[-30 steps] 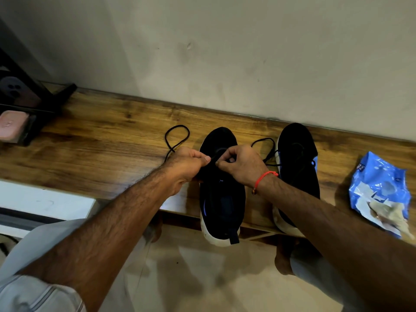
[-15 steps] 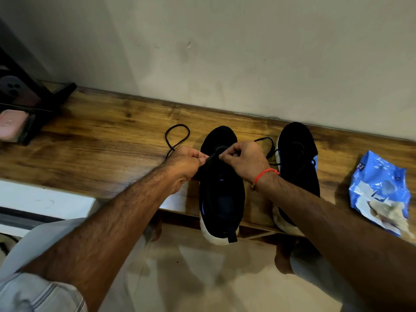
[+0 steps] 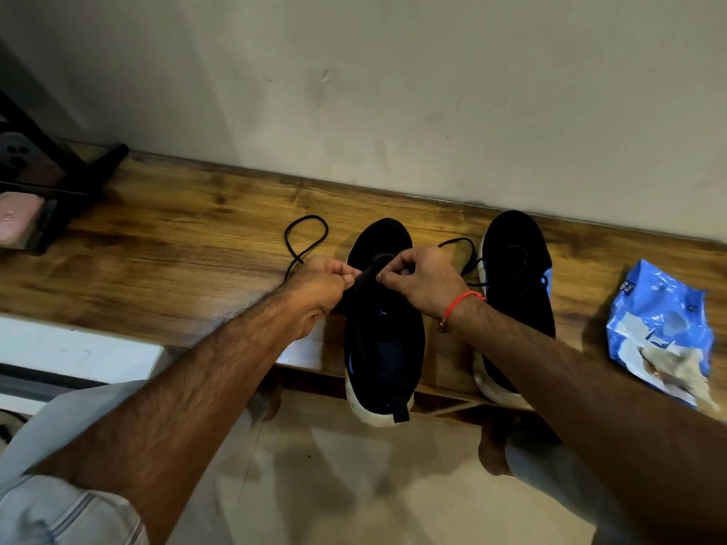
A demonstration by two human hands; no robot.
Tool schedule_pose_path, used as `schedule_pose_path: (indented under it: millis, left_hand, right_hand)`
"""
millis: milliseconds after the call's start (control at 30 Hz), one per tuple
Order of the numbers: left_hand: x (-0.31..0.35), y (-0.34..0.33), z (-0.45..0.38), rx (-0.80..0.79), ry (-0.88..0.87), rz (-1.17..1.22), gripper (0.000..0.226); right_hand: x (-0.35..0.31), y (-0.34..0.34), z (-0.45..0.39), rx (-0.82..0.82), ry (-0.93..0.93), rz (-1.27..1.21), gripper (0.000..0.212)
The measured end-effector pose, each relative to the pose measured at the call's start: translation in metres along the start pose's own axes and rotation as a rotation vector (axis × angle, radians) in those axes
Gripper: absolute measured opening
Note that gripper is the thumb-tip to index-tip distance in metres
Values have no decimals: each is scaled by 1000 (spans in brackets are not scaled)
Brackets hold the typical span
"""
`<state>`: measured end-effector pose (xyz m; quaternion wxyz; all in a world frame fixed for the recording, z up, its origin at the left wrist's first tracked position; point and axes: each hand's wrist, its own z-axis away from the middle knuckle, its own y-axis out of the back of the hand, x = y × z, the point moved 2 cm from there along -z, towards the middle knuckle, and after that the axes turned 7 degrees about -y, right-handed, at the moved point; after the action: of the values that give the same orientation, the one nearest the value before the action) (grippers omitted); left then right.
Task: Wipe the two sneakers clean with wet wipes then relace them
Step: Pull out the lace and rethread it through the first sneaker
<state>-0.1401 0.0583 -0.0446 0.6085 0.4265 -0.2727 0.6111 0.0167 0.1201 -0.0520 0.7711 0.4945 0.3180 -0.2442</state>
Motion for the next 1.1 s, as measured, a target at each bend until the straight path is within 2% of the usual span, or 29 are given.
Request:
schedule_pose_path:
  millis: [267,567,700,867,1100]
  left_hand:
    - [2,1,2,2,7,9,26]
    - [6,3,4,-61,13,58,25]
    - [7,3,4,-63,13,59,25]
    - [6,3,5,-57,27,98,24]
    - [11,3,9,-67,49,91,22]
  right_hand:
    - [-3,-2,4,-57,70,60,8]
    - [0,-2,2,-20,30,53,8]
    - [-1,-3,2,-12,5,11,10]
    - [-1,-3,4,-100,-18,-92,13]
    - [-4,-2,6,-74,32,9,10]
